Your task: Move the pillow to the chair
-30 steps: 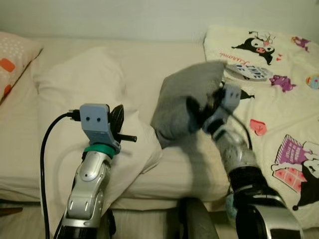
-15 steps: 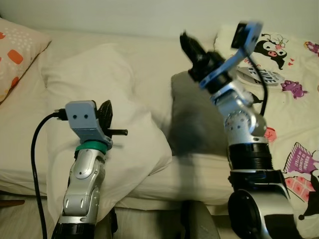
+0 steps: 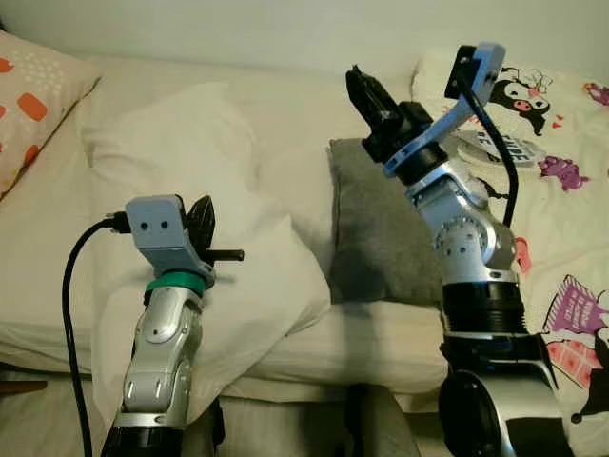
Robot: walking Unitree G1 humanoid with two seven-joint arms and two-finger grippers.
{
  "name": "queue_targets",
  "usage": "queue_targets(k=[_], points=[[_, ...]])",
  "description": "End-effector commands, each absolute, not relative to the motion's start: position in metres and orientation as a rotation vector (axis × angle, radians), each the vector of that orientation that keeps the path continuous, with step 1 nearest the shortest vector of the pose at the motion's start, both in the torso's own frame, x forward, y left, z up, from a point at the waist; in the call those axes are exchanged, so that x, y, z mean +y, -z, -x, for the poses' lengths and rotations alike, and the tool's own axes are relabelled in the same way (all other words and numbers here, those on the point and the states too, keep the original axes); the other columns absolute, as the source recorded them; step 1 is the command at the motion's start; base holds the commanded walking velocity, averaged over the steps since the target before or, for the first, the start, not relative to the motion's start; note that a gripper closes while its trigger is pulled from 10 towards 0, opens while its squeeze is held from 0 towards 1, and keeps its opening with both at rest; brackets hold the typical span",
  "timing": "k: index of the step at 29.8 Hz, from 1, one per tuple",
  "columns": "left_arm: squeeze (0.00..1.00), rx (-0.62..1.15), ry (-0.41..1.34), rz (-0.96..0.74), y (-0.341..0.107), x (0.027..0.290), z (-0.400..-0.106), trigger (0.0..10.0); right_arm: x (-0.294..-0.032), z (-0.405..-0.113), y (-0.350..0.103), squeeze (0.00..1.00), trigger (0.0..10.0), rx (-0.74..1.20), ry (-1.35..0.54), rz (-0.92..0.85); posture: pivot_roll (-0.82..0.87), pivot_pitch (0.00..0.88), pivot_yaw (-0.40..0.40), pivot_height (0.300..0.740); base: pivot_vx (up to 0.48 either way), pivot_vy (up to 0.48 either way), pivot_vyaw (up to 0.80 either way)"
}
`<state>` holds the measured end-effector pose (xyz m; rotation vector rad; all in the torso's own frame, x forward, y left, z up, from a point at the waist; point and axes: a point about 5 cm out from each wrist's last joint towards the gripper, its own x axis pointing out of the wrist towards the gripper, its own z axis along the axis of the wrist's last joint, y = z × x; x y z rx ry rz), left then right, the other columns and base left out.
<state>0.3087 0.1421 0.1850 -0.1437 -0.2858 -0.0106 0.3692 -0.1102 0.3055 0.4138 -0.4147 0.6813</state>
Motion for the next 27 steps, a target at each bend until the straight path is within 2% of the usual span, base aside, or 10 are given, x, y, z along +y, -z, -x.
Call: queue_targets(k=[1, 8, 9, 10, 11, 12, 21, 25, 26, 27], points=[[0.0, -0.278, 0.005, 0.149, -0.182, 0.142, -0.309, 10.0, -0.112, -0.37, -0.299, 0.0, 0.0, -0.381, -0.658, -0.375, 0.03, 0.086, 0.015, 0.596, 0.0, 0.0, 0.0], [0.0, -0.223, 0.031, 0.143, -0.173, 0.139, -0.31, 10.0, -0.128, -0.383, -0.245, 0.0, 0.0, -0.152, -0.434, -0.158, 0.03, 0.085, 0.007, 0.596, 0.0, 0.0, 0.0], [0.0, -0.2, 0.051, 0.141, -0.169, 0.136, -0.309, 10.0, -0.143, -0.384, -0.221, 0.0, 3.9, -0.077, -0.311, -0.136, 0.04, 0.088, 0.01, 0.596, 0.0, 0.0, 0.0], [0.0, -0.2, 0.051, 0.141, -0.169, 0.136, -0.309, 10.0, -0.143, -0.384, -0.221, 0.0, 3.9, -0.077, -0.311, -0.136, 0.04, 0.088, 0.01, 0.596, 0.0, 0.0, 0.0], [0.0, -0.186, 0.065, 0.14, -0.166, 0.134, -0.308, 10.0, -0.157, -0.383, -0.202, 0.0, 9.1, -0.019, -0.211, -0.126, 0.04, 0.09, 0.012, 0.596, 0.0, 0.0, 0.0], [0.0, -0.176, 0.079, 0.138, -0.164, 0.132, -0.307, 10.0, -0.172, -0.38, -0.184, 0.0, 10.0, 0.028, -0.118, -0.126, 0.04, 0.09, 0.015, 0.596, 0.0, 0.0, 0.0], [0.0, -0.159, 0.099, 0.133, -0.16, 0.13, -0.307, 10.0, -0.232, -0.358, -0.142, 0.0, 10.0, 0.128, 0.164, -0.127, 0.03, 0.095, 0.021, 0.596, 0.0, 0.0, 0.0], [0.0, -0.157, 0.102, 0.134, -0.16, 0.13, -0.306, 10.0, -0.239, -0.348, -0.126, 0.0, 10.0, 0.177, 0.171, -0.33, 0.02, 0.096, 0.018, 0.596, 0.0, 0.0, 0.0], [0.0, -0.157, 0.103, 0.135, -0.16, 0.129, -0.306, 10.0, -0.238, -0.345, -0.123, 0.44, 10.0, 0.175, 0.172, -0.387, 0.02, 0.096, 0.018, 0.596, 0.0, 0.0, 0.0], [0.0, -0.157, 0.103, 0.135, -0.16, 0.129, -0.306, 10.0, -0.238, -0.345, -0.123, 0.44, 10.0, 0.175, 0.172, -0.387, 0.02, 0.096, 0.018, 0.596, 0.0, 0.0, 0.0]])
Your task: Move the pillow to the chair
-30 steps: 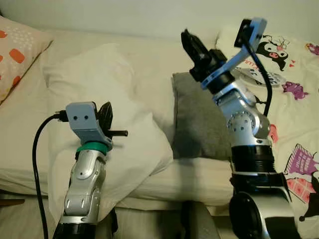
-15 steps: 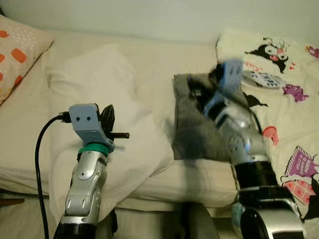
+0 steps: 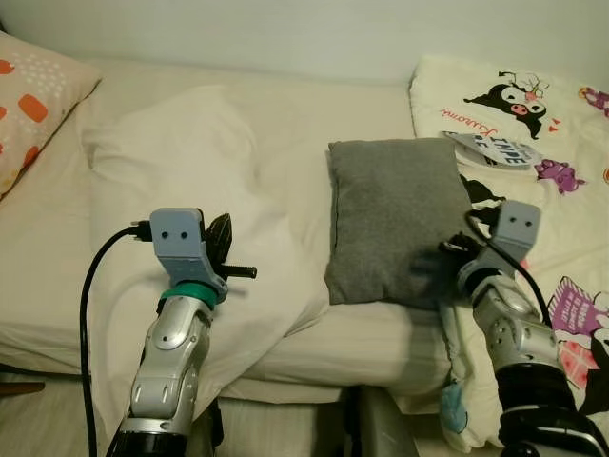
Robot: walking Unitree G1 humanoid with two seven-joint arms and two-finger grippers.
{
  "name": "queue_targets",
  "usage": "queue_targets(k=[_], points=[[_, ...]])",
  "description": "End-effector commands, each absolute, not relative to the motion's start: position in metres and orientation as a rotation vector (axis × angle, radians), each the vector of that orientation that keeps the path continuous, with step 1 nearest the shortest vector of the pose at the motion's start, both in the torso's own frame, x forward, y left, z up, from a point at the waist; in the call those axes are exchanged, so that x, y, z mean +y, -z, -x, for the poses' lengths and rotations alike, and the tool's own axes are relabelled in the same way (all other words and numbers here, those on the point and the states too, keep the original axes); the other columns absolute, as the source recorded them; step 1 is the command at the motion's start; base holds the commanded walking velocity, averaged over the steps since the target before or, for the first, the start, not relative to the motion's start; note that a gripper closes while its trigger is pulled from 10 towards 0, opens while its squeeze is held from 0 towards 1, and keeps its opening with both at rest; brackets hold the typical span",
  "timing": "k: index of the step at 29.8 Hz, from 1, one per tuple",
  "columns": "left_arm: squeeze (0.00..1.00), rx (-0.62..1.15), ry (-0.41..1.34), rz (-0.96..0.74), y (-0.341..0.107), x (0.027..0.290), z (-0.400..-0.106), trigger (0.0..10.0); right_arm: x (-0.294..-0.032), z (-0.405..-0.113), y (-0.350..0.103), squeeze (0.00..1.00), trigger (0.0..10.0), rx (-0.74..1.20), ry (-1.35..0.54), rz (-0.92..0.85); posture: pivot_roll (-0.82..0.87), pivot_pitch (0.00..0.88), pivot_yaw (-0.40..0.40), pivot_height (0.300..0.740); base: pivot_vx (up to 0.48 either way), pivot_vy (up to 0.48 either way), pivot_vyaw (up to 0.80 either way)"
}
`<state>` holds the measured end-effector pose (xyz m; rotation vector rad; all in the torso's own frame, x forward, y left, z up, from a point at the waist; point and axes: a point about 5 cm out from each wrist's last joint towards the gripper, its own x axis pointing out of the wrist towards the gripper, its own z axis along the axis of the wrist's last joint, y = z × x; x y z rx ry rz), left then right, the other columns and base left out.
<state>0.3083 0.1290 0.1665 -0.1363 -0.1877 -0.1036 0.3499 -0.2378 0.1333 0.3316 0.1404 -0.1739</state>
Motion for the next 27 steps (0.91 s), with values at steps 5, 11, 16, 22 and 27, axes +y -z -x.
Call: queue_targets(k=[5, 11, 16, 22, 27], points=[[0.0, -0.155, 0.112, 0.131, -0.16, 0.129, -0.305, 10.0, -0.26, -0.326, -0.116, 1.0, 10.0, 0.057, 0.365, -0.458, 0.03, 0.102, 0.031, 0.596, 0.0, 0.0, 0.0], [0.0, -0.154, 0.12, 0.129, -0.159, 0.13, -0.304, 10.0, -0.288, -0.312, -0.112, 1.0, 10.0, -0.017, 0.522, -0.686, 0.02, 0.1, 0.032, 0.596, 0.0, 0.0, 0.0], [0.0, -0.155, 0.123, 0.13, -0.159, 0.129, -0.303, 10.0, -0.267, -0.299, -0.093, 1.0, 10.0, 0.061, 0.368, -0.854, 0.02, 0.105, 0.028, 0.596, 0.0, 0.0, 0.0], [0.0, -0.153, 0.121, 0.13, -0.158, 0.132, -0.3, 10.0, -0.237, -0.275, -0.088, 1.0, 10.0, 0.035, 0.197, -0.93, 0.02, 0.11, 0.03, 0.596, 0.0, 0.0, 0.0], [0.0, -0.15, 0.123, 0.128, -0.157, 0.132, -0.299, 10.0, -0.224, -0.263, -0.079, 1.0, 10.0, 0.073, 0.115, -0.963, 0.01, 0.114, 0.033, 0.596, 0.0, 0.0, 0.0]])
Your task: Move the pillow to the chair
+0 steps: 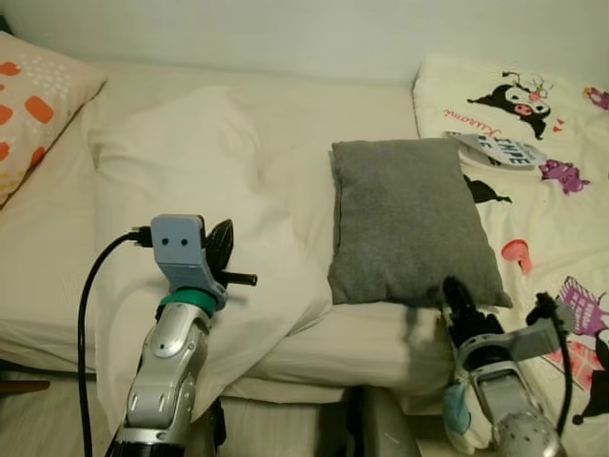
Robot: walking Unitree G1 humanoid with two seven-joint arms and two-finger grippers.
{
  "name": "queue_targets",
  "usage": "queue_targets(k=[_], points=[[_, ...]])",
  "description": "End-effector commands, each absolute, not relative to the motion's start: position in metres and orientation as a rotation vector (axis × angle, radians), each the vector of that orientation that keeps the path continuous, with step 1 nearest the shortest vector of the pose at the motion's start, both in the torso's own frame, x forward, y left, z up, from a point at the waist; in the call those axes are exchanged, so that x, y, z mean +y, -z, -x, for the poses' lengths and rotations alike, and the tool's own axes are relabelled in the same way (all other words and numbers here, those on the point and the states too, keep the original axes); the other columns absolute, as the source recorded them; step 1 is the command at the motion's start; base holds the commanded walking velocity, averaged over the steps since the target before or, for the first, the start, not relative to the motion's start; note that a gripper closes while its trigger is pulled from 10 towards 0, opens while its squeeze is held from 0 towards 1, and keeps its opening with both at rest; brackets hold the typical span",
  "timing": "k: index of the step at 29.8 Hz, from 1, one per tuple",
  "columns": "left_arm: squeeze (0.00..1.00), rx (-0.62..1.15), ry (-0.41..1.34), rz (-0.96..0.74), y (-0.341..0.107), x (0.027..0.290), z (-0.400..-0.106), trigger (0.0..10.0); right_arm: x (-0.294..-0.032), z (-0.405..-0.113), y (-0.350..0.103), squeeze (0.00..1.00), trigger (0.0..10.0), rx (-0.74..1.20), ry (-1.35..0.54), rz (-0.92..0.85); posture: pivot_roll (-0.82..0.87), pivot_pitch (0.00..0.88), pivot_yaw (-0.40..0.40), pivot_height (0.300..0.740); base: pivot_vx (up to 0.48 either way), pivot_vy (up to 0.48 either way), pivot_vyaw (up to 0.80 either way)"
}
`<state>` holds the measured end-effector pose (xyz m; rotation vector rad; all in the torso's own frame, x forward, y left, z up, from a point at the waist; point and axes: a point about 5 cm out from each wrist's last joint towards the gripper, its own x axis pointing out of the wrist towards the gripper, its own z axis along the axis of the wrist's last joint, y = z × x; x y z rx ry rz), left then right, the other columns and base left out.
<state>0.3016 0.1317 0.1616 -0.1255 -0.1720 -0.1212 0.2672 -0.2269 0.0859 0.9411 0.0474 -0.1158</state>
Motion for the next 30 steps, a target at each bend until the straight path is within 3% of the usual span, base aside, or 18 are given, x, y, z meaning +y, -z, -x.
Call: queue_targets(k=[1, 12, 30], points=[[0.0, -0.149, 0.124, 0.128, -0.157, 0.132, -0.298, 10.0, -0.222, -0.26, -0.077, 1.0, 10.0, 0.088, 0.1, -0.968, 0.01, 0.114, 0.033, 0.596, 0.0, 0.0, 0.0], [0.0, -0.149, 0.126, 0.123, -0.158, 0.133, -0.297, 10.0, -0.226, -0.258, -0.057, 1.0, 10.0, 0.114, 0.146, -1.042, 0.03, 0.12, 0.032, 0.596, 0.0, 0.0, 0.0], [0.0, -0.16, 0.107, 0.068, -0.165, 0.143, -0.29, 10.0, -0.228, -0.313, -0.05, 1.0, 10.0, 0.048, 0.205, -1.115, 0.13, 0.15, 0.036, 0.596, 0.0, 0.0, 0.0]])
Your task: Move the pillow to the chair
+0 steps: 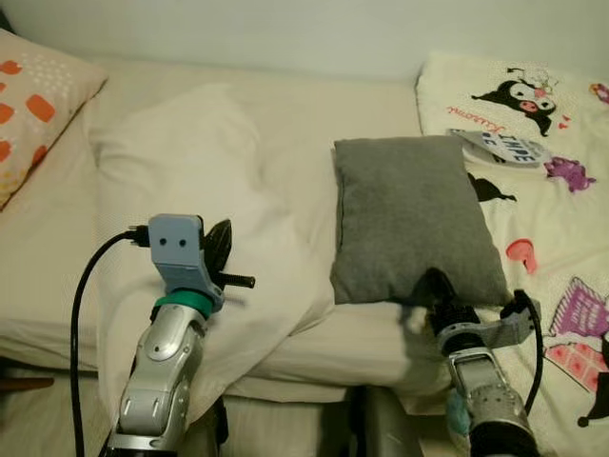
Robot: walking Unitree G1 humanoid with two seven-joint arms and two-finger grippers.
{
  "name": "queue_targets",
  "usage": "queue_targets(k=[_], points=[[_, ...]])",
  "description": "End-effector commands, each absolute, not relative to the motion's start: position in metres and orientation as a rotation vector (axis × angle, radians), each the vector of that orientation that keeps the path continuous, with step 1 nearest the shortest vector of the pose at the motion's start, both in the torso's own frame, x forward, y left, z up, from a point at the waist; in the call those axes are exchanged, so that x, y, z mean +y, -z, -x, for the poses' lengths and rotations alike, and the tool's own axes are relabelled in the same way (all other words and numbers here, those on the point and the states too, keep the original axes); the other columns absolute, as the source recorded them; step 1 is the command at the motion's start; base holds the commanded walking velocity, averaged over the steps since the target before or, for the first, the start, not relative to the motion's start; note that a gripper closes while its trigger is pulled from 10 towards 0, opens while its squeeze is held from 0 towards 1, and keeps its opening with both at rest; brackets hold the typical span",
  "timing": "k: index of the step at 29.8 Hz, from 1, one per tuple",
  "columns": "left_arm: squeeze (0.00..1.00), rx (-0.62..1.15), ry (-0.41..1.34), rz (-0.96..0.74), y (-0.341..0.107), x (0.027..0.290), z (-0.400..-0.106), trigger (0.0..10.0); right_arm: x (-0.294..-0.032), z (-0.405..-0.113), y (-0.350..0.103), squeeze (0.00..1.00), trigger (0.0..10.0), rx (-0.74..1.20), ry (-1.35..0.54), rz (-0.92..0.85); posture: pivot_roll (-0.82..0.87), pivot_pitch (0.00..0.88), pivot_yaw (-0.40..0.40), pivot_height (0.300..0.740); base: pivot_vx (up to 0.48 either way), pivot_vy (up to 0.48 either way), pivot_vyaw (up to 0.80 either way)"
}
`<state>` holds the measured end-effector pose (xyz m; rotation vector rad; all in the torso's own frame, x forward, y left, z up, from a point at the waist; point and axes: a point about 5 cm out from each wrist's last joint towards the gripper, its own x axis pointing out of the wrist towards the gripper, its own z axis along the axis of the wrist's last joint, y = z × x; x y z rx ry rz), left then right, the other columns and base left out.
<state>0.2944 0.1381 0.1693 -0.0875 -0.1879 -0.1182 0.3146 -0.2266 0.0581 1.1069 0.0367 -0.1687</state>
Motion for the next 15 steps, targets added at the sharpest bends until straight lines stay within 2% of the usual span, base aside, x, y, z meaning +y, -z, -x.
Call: queue_targets(k=[1, 15], points=[[0.0, -0.159, 0.106, 0.064, -0.165, 0.144, -0.289, 10.0, -0.227, -0.315, -0.05, 1.0, 10.0, 0.047, 0.208, -1.117, 0.14, 0.15, 0.036, 0.596, 0.0, 0.0, 0.0], [0.0, -0.18, 0.098, 0.01, -0.172, 0.146, -0.28, 10.0, -0.232, -0.33, -0.058, 1.0, 10.0, -0.01, 0.251, -1.14, 0.21, 0.177, 0.046, 0.596, 0.0, 0.0, 0.0]])
